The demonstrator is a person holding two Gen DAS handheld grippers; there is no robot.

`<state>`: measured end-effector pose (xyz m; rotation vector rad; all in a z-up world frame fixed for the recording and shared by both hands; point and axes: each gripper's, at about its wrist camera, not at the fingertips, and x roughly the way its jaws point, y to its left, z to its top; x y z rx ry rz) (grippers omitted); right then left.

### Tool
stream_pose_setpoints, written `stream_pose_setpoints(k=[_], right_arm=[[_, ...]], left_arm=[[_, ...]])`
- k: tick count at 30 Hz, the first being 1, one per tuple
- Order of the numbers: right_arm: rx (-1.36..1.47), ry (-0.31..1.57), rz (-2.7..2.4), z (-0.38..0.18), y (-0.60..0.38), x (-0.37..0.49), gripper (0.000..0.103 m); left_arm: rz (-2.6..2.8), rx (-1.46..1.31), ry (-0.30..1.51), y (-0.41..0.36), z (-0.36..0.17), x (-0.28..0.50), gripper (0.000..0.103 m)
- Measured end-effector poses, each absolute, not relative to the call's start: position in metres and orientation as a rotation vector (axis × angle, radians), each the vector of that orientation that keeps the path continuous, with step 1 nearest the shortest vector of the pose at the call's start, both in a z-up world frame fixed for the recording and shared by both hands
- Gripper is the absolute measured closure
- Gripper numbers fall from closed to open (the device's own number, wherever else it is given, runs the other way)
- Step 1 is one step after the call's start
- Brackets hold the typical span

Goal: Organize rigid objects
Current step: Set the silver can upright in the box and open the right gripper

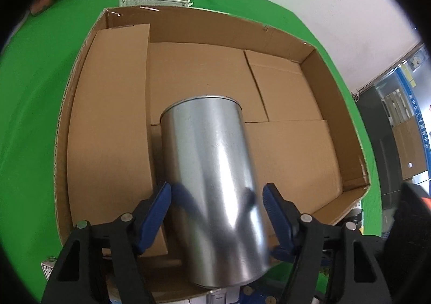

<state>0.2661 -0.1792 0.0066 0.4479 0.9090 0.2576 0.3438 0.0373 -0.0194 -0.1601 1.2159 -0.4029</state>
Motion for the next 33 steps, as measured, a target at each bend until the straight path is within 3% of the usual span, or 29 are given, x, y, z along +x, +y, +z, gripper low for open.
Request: stream_pose_setpoints(k=[7,8,11,14,17,25,33], right_arm=[[0.389,0.911,0.244,0.002,-0.167,0.260,0.076],[0.365,0.903,0.225,0.004,-0.167,0.257,0.074],[0.336,0.851,0.176,0.014,-0.180,0.242,0.048],[0.433,0.818,0.105,0.018,-0.218,0.237,0.048],[0.590,0.832,0.064,0.015,-0.255,0.253,0.063],[0.703,0.896,0.190,-0.001,-0.227,0.325,0.062],[0.681,0.930,0.217,-0.003,-0.208,0.320,0.057]], left_arm=[[-0.408,-0.150,1.032,0.059,0.018,0.307,0.033],[-0.407,-0.141,1.007,0.061,0.021,0.300,0.033],[-0.414,-0.139,1.010,0.063,0.017,0.287,0.033],[-0.441,-0.173,1.049,0.062,0.004,0.284,0.033],[-0.421,-0.211,1.119,0.062,-0.015,0.287,0.034],[-0.436,-0.314,1.199,0.070,-0.038,0.290,0.032],[-0.475,-0.270,1.159,0.071,-0.019,0.273,0.033]])
